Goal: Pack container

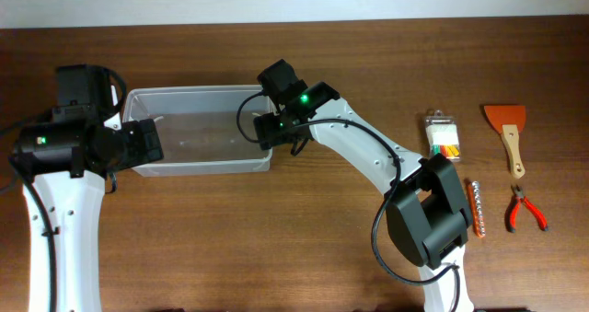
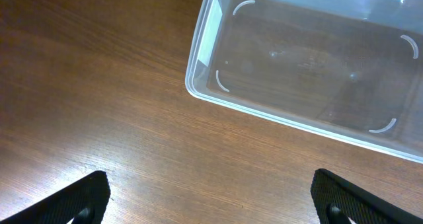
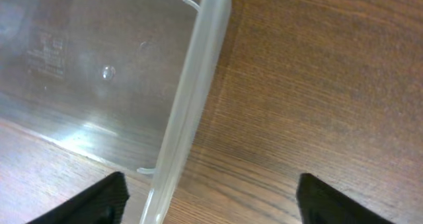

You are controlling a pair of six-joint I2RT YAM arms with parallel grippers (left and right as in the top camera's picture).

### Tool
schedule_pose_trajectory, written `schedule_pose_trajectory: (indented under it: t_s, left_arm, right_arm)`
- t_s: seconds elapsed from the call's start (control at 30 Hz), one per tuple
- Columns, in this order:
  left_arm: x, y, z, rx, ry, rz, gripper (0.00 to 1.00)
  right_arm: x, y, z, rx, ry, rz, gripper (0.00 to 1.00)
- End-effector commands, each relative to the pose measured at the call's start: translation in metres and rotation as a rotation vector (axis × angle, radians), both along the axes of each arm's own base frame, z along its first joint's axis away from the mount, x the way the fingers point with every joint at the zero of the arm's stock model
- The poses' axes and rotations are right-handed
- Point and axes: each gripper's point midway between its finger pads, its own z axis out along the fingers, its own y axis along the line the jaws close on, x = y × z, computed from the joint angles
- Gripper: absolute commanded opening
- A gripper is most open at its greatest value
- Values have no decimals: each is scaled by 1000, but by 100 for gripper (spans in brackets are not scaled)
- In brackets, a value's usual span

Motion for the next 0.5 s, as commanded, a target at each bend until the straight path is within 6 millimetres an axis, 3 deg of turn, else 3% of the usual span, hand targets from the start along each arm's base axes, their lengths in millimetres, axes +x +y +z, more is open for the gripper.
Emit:
schedule_pose_trajectory:
  t_s: [0.0, 0.47]
  left_arm:
    - [0, 0, -4, -12, 8, 13, 99]
    - [0, 0, -5, -12, 9, 13, 99]
  right_arm:
    - [6, 1, -3, -10, -14, -12, 78]
    - [10, 5, -1, 9, -29, -26, 79]
